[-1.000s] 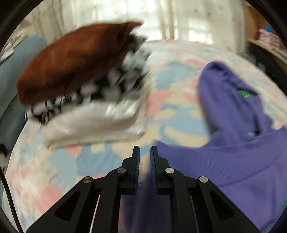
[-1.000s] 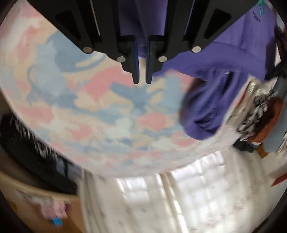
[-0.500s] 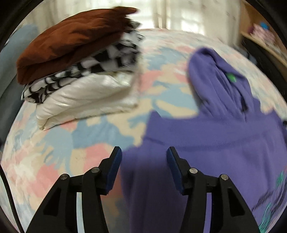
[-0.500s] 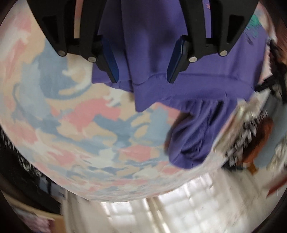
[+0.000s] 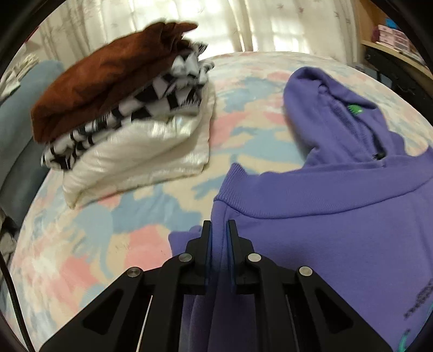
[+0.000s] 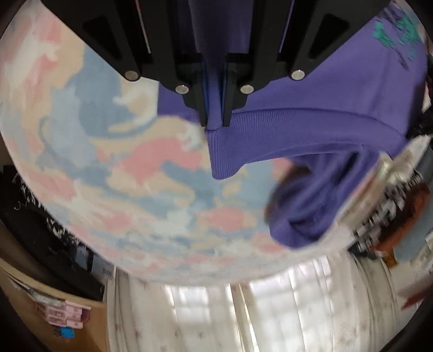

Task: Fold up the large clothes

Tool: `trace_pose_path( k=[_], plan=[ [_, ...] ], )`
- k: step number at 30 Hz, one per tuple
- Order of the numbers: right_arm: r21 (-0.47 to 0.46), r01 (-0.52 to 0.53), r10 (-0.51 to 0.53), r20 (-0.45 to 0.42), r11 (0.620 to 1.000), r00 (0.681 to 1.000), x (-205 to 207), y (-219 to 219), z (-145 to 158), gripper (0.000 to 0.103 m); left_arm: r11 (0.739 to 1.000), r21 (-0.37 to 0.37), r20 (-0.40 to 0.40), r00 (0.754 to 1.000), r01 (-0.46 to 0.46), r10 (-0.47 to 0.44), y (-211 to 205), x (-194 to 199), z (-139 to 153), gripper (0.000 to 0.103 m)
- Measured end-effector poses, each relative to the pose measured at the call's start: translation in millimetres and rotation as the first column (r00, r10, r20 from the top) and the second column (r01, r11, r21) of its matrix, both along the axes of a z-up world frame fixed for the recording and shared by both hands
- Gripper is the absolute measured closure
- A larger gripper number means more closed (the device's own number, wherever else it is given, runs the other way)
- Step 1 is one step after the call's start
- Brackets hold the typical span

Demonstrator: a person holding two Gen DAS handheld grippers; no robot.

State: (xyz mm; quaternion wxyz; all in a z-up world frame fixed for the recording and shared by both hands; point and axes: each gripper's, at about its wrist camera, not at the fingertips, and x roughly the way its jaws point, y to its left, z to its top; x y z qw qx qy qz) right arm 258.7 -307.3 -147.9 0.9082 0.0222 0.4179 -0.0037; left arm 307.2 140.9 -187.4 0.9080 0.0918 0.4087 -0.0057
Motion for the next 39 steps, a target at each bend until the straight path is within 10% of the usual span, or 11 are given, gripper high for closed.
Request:
trace_pose_path(
  k=[8, 14, 24, 29, 33, 39],
  plan=[
    [-0.024, 0.001, -0.002, -0.052, 1.0, 0.999, 7, 8, -15, 0.088, 0.999, -0.04, -0.029, 1.0, -0.008, 0.007, 5, -3, -2, 0.089],
    [0.14, 0.029, -0.024, -0.037, 0.99, 0.999, -29, 0, 24, 0.073, 0.981, -0.185, -0.087, 0.995, -0.061, 0.045, 22, -44, 26, 0.082],
    [0.171, -0.135, 0.152, -0.09, 0.976, 0.984, -98, 70, -5, 0.073, 0.993, -0.115, -0.099, 0.995, -0.041, 0.029, 4, -127, 0, 0.084],
    [0.092, -0.001, 0.006, -0.051, 0.996, 0.999, -116, 37, -12, 0.074, 0.989, -0.128, -0.085, 0.995, -0.069, 0.059, 14, -137, -3, 0.084],
    [0.152, 0.112, -0.106, -0.051, 0.982, 0.993, -129, -17, -9, 0.097, 0.986, -0.15, -0.088, 0.994, -0.075, 0.063, 17, -137, -4, 0.084],
    [0.144, 0.106, -0.096, -0.071, 0.984, 0.993, -139, -13, 3, 0.092, 0.977, -0.189, -0.101, 0.992, -0.095, 0.076, 25, -138, 4, 0.084]
  ],
)
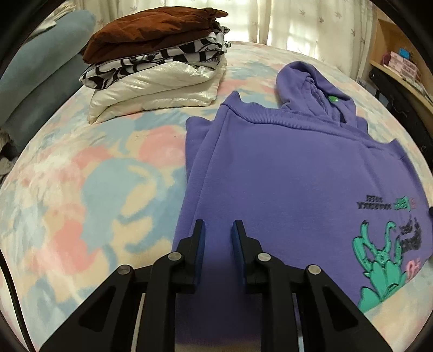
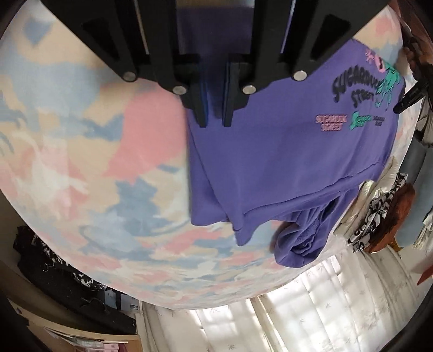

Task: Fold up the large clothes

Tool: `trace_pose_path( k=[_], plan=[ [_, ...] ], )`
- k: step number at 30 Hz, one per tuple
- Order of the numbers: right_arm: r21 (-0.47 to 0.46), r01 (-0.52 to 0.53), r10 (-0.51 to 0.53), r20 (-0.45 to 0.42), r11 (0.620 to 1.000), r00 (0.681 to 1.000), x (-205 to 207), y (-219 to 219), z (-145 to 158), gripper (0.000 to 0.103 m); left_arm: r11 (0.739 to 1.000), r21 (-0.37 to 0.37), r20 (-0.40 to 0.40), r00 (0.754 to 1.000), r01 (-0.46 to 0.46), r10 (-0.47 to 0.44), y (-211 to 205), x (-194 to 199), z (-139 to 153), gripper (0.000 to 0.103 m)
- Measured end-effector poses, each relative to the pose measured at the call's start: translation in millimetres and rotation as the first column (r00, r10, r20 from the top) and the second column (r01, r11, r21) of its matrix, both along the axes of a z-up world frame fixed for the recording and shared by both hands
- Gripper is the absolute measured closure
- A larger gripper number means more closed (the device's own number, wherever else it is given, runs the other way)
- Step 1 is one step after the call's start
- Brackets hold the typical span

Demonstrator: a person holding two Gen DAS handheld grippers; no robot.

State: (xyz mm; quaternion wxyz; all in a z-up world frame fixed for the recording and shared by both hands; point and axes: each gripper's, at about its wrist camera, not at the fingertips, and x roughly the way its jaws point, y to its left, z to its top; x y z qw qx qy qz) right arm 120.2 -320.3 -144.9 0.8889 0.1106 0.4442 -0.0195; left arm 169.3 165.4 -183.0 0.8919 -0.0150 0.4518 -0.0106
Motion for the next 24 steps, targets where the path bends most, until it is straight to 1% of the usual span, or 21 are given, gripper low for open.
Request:
trace_pose_path(
  k=[3, 4, 6, 8, 10, 12, 15, 17, 19, 21, 24],
  plan=[
    [0.042, -0.006, 0.005, 0.006, 0.999, 1.0, -12, 8, 11, 0.091, 0.999, -0.025, 0.007, 1.0, -0.024, 0.024, 0, -13, 13, 0.083],
    [0.056, -0.014, 0.013, 0.012, 0.998, 1.0, -14, 13, 13, 0.088, 0.999, -0.032, 0.013, 1.0, -0.023, 0.023, 0, -16, 17, 0.083],
    [0.069, -0.033, 0.031, 0.025, 0.997, 0.999, -20, 22, 18, 0.078, 0.999, -0.037, 0.026, 0.999, -0.021, 0.022, -4, -27, 25, 0.082],
    [0.081, -0.065, 0.062, 0.039, 0.995, 0.997, -27, 38, 21, 0.063, 0.999, -0.032, 0.038, 0.999, -0.019, 0.02, -11, -39, 30, 0.081],
    [0.068, -0.103, 0.101, 0.043, 0.992, 0.994, -34, 60, 22, 0.058, 0.999, -0.042, 0.046, 0.999, -0.014, 0.016, -21, -51, 32, 0.08],
    [0.051, -0.15, 0.148, 0.042, 0.987, 0.988, -39, 84, 20, 0.058, 0.998, -0.059, 0.049, 0.999, -0.009, 0.012, -29, -60, 31, 0.08],
    [0.037, -0.227, 0.225, 0.037, 0.973, 0.974, -46, 121, 13, 0.058, 0.997, -0.082, 0.044, 0.999, -0.004, 0.008, -42, -70, 20, 0.08],
    [0.027, -0.271, 0.271, 0.027, 0.962, 0.962, -49, 144, 5, 0.058, 0.998, -0.057, 0.032, 0.999, -0.014, 0.016, -49, -71, 10, 0.079],
    [0.007, -0.285, 0.285, 0.013, 0.959, 0.958, -48, 156, -5, 0.057, 0.999, -0.032, 0.035, 0.999, -0.014, 0.016, -54, -72, 1, 0.078],
    [-0.022, -0.278, 0.278, -0.008, 0.96, 0.96, -47, 161, -14, 0.057, 1.0, -0.025, 0.046, 0.999, -0.011, 0.012, -54, -73, -2, 0.078],
    [0.017, -0.258, 0.259, -0.012, 0.966, 0.966, -45, 150, -22, 0.057, 1.0, -0.013, 0.062, 0.998, 0.0, 0.001, -55, -76, -4, 0.076]
  ],
)
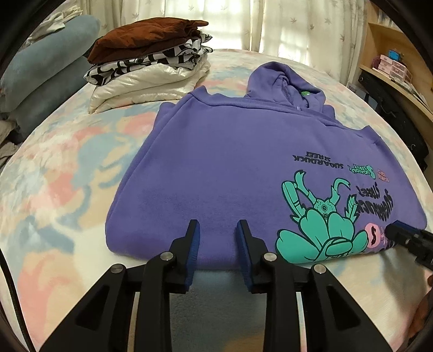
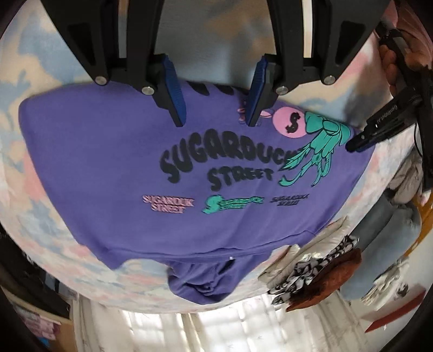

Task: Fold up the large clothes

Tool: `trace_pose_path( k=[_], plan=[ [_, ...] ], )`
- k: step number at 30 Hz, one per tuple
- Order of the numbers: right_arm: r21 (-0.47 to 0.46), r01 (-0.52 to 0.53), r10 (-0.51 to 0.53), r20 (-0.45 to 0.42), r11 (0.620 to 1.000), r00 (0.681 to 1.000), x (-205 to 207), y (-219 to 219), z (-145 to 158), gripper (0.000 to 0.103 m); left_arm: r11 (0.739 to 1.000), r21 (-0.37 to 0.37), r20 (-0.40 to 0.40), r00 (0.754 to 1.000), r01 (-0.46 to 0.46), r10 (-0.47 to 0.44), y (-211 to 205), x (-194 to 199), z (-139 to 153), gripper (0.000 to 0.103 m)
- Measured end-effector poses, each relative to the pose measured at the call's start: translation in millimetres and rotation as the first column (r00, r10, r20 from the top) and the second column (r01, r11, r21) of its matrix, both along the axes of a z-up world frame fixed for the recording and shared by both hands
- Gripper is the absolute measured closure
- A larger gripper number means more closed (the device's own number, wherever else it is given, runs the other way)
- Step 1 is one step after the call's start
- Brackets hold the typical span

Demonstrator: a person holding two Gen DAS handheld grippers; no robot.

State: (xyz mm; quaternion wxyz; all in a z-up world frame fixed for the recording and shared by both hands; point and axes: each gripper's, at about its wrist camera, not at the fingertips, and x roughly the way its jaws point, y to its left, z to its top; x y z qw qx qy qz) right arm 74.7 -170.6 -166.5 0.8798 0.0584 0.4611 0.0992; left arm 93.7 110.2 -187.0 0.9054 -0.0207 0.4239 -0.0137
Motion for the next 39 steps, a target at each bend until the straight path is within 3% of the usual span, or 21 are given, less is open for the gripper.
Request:
trace_pose_path(
  k=[4, 9, 12, 14, 20, 27, 34, 39],
  plan=[
    [-0.024, 0.084, -0.084, 0.01, 0.996, 0.996, -3, -30, 2, 0.058, 1.0, -0.013, -0.005, 1.0, -0.005, 0.005, 3, 1, -1, 0.073],
    [-0.118, 0.264, -0.263, 0.025, 0.957, 0.965, -8, -94, 2, 0.06, 0.999, -0.04, -0.018, 1.0, -0.008, 0.007, 7, 4, -5, 0.072],
    [-0.069, 0.286, -0.285, 0.02, 0.956, 0.958, -12, -117, 4, 0.06, 0.999, -0.037, -0.021, 1.0, -0.01, 0.01, 6, 5, -7, 0.071],
    [-0.073, 0.289, -0.288, 0.021, 0.955, 0.957, -12, -116, 3, 0.06, 0.999, -0.033, -0.023, 1.0, -0.011, 0.01, 5, 6, -8, 0.071],
    [-0.205, 0.287, -0.285, 0.04, 0.936, 0.958, -11, -96, 0, 0.056, 0.999, -0.048, -0.034, 0.999, -0.011, 0.009, 8, 8, -8, 0.07],
    [-0.182, 0.295, -0.298, 0.012, 0.938, 0.955, -8, -98, 1, 0.051, 0.999, -0.047, -0.049, 0.999, -0.013, 0.011, 4, 11, -8, 0.064],
    [-0.197, 0.29, -0.298, -0.011, 0.936, 0.954, -2, -86, -1, 0.036, 0.998, -0.069, -0.069, 0.998, -0.004, -0.001, 2, 16, -6, 0.051],
    [-0.198, 0.285, -0.298, -0.042, 0.938, 0.954, 3, -81, 0, 0.035, 0.997, -0.073, -0.091, 0.996, 0.01, -0.016, -1, 21, -3, 0.04]
  ],
)
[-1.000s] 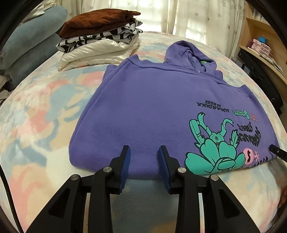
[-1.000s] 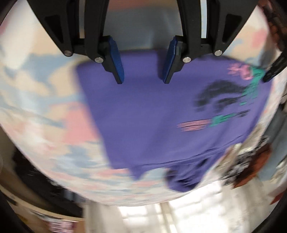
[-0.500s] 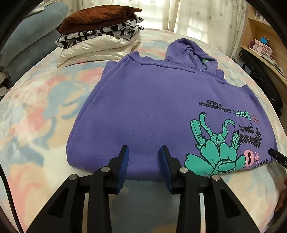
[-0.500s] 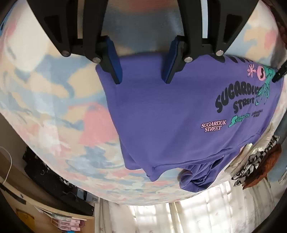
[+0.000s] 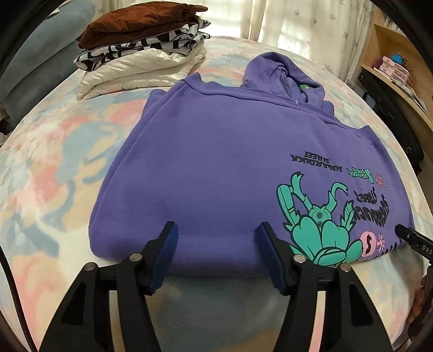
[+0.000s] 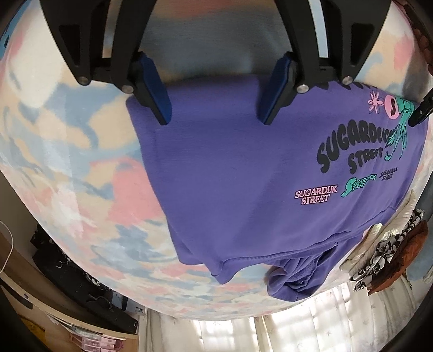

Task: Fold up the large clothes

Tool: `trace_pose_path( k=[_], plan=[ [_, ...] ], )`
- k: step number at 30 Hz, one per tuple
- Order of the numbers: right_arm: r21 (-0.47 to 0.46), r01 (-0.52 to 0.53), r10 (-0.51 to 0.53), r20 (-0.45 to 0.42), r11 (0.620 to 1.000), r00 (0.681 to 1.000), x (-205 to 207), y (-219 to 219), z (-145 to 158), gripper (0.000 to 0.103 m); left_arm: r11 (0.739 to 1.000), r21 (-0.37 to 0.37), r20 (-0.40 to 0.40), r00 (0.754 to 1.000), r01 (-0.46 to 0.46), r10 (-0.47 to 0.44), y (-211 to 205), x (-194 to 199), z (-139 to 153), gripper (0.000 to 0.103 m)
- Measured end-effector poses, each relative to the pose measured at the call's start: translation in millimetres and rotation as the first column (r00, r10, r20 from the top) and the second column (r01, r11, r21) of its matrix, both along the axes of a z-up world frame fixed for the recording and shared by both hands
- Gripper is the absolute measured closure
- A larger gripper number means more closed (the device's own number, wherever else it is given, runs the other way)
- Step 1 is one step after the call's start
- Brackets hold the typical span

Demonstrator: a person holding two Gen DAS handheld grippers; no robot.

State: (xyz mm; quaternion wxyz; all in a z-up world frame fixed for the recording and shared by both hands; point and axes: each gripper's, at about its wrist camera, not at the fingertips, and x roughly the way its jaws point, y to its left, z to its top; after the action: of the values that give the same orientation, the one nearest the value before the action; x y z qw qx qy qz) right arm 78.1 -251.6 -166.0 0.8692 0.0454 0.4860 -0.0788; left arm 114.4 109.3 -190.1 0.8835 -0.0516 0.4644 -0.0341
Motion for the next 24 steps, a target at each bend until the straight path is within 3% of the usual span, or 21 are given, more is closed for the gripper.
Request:
trace_pose_path(
  k=[6, 11, 24],
  plan=[
    [0.105, -0.022, 0.025, -0.022, 0.994, 0.999, 9, -1, 9, 0.035, 1.0, -0.011, -0.025, 1.0, 0.001, -0.001, -2, 11, 12, 0.033],
    [0.151, -0.049, 0.052, -0.014, 0.987, 0.999, 25, 5, 18, 0.035, 0.999, 0.046, -0.005, 1.0, 0.014, -0.014, -7, 25, 23, 0.032],
    [0.035, -0.186, 0.184, 0.045, 0.982, 0.982, 96, 42, 39, 0.035, 0.978, 0.176, 0.027, 0.993, 0.112, -0.118, -16, 108, 51, 0.032]
  ],
)
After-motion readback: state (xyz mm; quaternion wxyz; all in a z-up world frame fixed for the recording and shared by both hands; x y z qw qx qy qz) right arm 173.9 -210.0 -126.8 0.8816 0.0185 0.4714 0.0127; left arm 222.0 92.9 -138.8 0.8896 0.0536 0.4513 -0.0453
